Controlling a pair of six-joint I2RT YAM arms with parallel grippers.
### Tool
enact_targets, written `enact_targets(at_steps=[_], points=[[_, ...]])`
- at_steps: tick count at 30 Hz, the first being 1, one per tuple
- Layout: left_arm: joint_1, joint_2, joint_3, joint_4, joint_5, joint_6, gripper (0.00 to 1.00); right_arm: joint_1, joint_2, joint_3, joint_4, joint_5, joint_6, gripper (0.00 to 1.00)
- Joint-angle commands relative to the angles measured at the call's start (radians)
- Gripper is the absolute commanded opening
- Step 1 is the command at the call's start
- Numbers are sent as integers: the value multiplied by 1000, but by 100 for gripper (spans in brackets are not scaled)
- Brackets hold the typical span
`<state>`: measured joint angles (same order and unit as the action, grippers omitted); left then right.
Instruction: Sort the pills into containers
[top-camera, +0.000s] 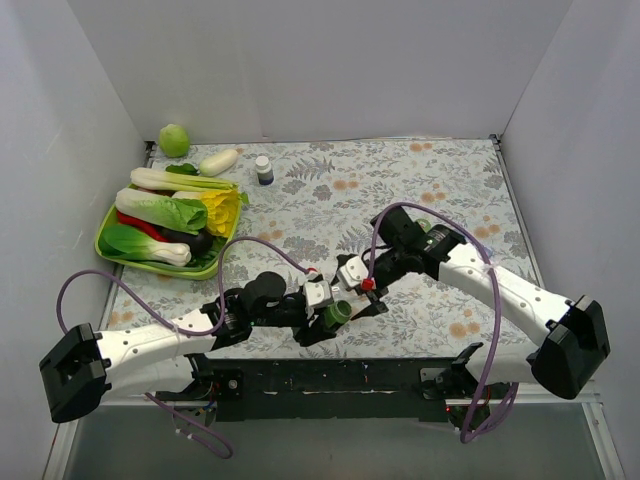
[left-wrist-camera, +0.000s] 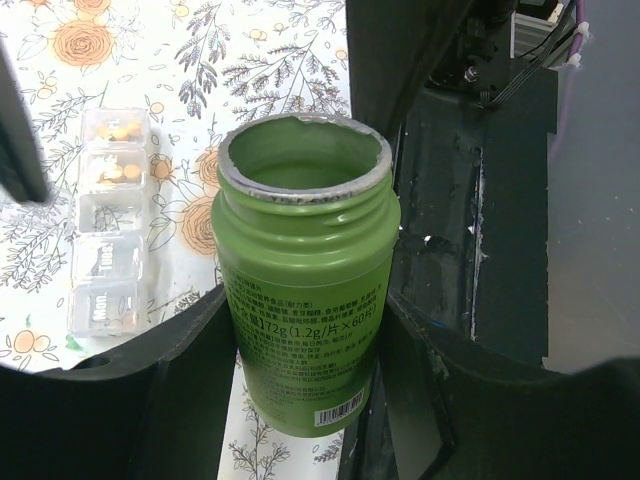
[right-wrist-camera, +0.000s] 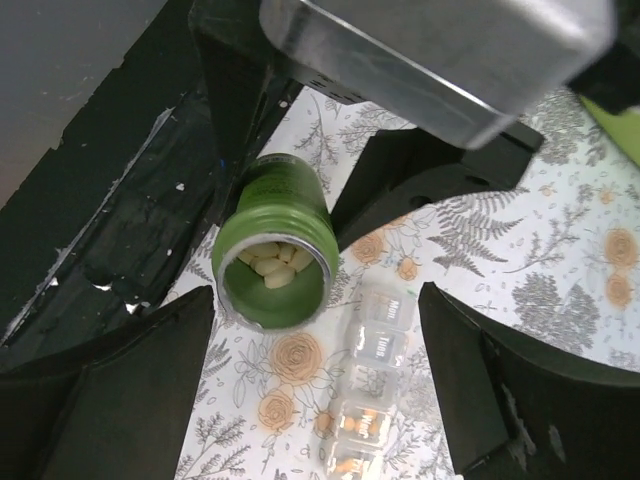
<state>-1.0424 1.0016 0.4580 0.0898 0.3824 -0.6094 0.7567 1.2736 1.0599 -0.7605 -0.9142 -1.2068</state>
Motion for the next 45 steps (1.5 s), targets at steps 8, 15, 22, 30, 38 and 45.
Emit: enact_targets(at_steps=[8,15,22,30,38,45], points=[[8,-14,28,77,-22,-39,0,95,12,-46,53,49,88,64],[12,-29,15,128,-68,-87,3,104,33,-28,43,18,130,25],[12,-175,-80,214,-82,-112,74,1,-8,-66,140,-161,300,13],[13,-187,-102,251,-88,-113,82,-57,-37,-100,251,-294,449,11],[12,-130,-71,255,-151,-92,79,-85,-51,-127,345,-357,547,9],[12,-113,-56,261,-146,-98,73,-100,-62,-159,421,-342,610,8]])
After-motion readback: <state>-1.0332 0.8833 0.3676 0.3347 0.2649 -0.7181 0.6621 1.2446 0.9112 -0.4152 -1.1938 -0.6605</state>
